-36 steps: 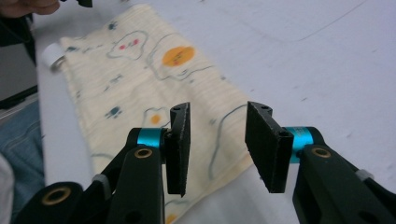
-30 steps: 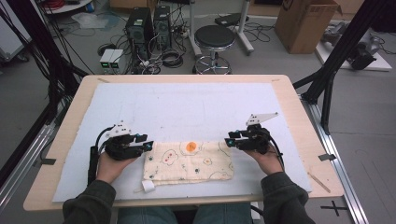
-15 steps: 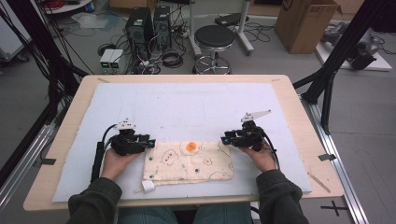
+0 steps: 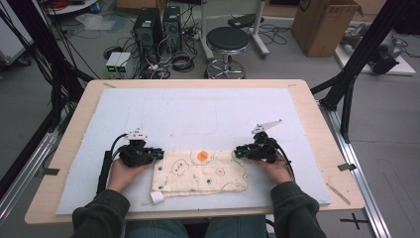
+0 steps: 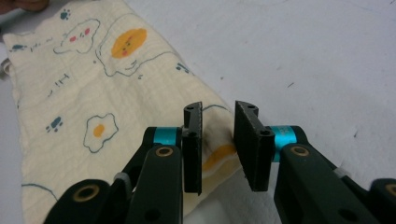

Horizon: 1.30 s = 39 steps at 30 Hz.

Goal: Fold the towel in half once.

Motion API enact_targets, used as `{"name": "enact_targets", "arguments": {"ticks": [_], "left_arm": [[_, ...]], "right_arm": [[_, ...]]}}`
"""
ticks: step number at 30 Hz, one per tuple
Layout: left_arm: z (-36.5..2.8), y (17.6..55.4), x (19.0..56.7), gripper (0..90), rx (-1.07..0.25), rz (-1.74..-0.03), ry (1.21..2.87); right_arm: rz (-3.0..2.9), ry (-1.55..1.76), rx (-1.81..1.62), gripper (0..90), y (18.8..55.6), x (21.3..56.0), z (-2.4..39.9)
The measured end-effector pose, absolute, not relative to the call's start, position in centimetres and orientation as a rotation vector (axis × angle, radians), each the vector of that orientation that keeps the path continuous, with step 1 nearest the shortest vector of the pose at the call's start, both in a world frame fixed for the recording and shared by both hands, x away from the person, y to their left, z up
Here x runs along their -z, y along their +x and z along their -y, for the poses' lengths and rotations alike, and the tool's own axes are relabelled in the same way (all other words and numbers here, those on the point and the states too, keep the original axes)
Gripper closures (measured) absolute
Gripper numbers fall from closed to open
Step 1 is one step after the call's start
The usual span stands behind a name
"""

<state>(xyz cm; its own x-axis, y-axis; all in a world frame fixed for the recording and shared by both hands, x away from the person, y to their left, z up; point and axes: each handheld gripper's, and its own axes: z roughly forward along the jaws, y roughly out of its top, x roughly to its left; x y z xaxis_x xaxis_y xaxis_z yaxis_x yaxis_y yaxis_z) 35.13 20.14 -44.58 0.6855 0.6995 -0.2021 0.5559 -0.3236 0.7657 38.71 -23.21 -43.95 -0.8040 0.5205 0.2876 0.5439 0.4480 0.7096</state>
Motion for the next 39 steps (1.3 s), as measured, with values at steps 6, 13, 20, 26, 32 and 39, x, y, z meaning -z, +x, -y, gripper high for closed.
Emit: {"name": "enact_targets", "arguments": {"ticks": [6, 13, 20, 26, 32, 39], "left_arm": [[-20.0, 34.9, 44.5, 82.8, -0.229, -0.951, 2.023], [-20.0, 34.7, 44.1, 83.8, -0.259, -0.949, 1.997], [-20.3, 34.9, 43.8, 84.6, -0.27, -0.962, 1.947], [-20.0, 35.3, 43.2, 84.8, -0.287, -0.973, 1.942], [-19.5, 36.1, 42.4, 84.8, -0.309, -0.974, 1.927], [-19.5, 37.5, 42.1, 84.9, -0.322, -1.014, 1.898]], "right_arm": [[2.685, -0.959, 1.296, 81.2, 38.5, 44.0, 23.2], [2.697, -0.971, 1.308, 84.6, 38.5, 43.9, 23.4], [2.709, -0.974, 1.31, 84.9, 38.6, 43.5, 23.5], [2.716, -0.987, 1.321, 85.0, 39.0, 43.1, 23.6], [2.722, -1.013, 1.337, 85.2, 39.7, 42.6, 24.0], [2.7, -1.061, 1.344, 85.2, 41.3, 42.2, 24.1]]}}
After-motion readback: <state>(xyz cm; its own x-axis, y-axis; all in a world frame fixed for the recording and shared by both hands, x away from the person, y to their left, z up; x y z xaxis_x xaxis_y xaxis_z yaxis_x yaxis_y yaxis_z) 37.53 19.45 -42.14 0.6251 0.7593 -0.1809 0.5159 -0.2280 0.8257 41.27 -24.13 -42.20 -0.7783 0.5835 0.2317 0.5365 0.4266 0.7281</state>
